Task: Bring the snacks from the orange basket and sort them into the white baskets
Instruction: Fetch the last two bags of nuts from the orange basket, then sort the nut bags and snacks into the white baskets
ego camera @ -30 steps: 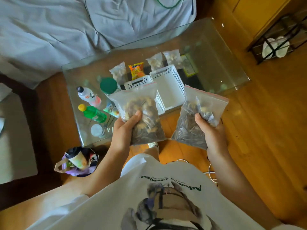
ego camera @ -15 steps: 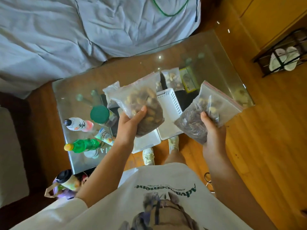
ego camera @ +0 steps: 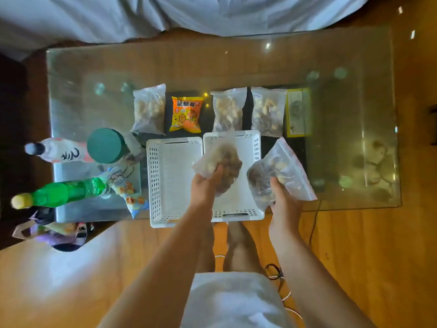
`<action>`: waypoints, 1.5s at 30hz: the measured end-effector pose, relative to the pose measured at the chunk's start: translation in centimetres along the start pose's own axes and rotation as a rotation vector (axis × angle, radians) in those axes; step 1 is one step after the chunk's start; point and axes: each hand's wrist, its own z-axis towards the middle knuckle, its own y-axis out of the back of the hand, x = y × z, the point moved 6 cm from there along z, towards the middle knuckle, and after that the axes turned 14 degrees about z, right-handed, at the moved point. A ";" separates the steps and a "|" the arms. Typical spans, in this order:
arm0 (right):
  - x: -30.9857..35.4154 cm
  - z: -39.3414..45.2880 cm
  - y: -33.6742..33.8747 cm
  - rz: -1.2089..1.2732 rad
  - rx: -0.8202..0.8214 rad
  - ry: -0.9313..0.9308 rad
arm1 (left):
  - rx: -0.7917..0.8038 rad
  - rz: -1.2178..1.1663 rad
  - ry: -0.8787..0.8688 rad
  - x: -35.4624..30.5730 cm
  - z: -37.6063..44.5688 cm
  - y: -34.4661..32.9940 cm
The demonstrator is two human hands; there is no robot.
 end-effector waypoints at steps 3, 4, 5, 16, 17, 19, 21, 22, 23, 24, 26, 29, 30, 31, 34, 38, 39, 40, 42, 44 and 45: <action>-3.5 2.7 -1.0 0.006 0.008 -0.065 | 0.021 -0.028 0.102 3.6 2.9 -1.7; -4.5 3.4 -1.4 -0.001 0.016 -0.074 | 0.030 -0.032 0.122 4.6 3.7 -2.2; -5.4 4.0 -1.8 -0.037 0.031 -0.075 | 0.028 -0.010 0.127 5.5 4.3 -2.4; -4.7 8.1 -2.3 -0.466 0.080 0.236 | -0.347 0.627 -0.063 4.8 7.4 0.7; -4.4 8.5 -2.8 -0.490 0.083 0.250 | -0.353 0.671 -0.072 4.2 8.0 0.8; -3.9 8.9 -3.6 -0.543 0.108 0.266 | -0.345 0.745 -0.059 2.9 8.8 0.9; -3.5 8.7 -4.1 -0.572 0.149 0.269 | -0.313 0.784 -0.019 2.1 9.2 0.8; -3.3 8.5 -4.2 -0.567 0.180 0.271 | -0.286 0.763 0.004 1.6 9.0 0.7; -3.0 7.9 -4.3 -0.554 0.218 0.276 | -0.244 0.729 0.017 1.2 8.6 0.4; -2.7 7.2 -4.4 -0.541 0.255 0.280 | -0.193 0.680 0.017 0.9 8.0 0.0; -2.2 6.0 -4.7 -0.520 0.306 0.294 | -0.109 0.591 0.015 1.0 6.5 -1.0; -2.0 6.2 -4.0 -0.574 0.270 0.319 | -0.103 0.541 0.063 2.3 5.5 -1.3; -2.1 7.0 -3.4 -0.598 0.214 0.309 | -0.151 0.572 0.082 2.8 5.8 -0.8; -2.2 7.9 -2.6 -0.614 0.140 0.287 | -0.205 0.609 0.110 3.2 6.2 -0.2; -3.0 9.1 -1.9 -0.598 0.046 0.220 | -0.275 0.615 0.161 3.7 7.0 0.5; -5.0 7.1 -5.1 -0.644 0.354 0.167 | -0.074 0.682 0.021 2.6 6.5 -2.9; -4.9 7.1 -5.1 -0.625 0.337 0.171 | -0.071 0.683 0.005 2.3 6.4 -3.0; -4.4 7.3 -4.7 -0.596 0.288 0.184 | -0.081 0.662 -0.002 2.1 6.4 -2.8; -3.4 7.4 -4.0 -0.545 0.254 0.205 | -0.113 0.606 -0.013 1.7 6.4 -1.8; -2.9 6.8 -3.9 -0.508 0.338 0.198 | -0.089 0.576 -0.028 1.7 6.3 -1.2; -2.8 6.3 -3.9 -0.496 0.377 0.186 | -0.066 0.561 -0.025 1.9 6.2 -1.0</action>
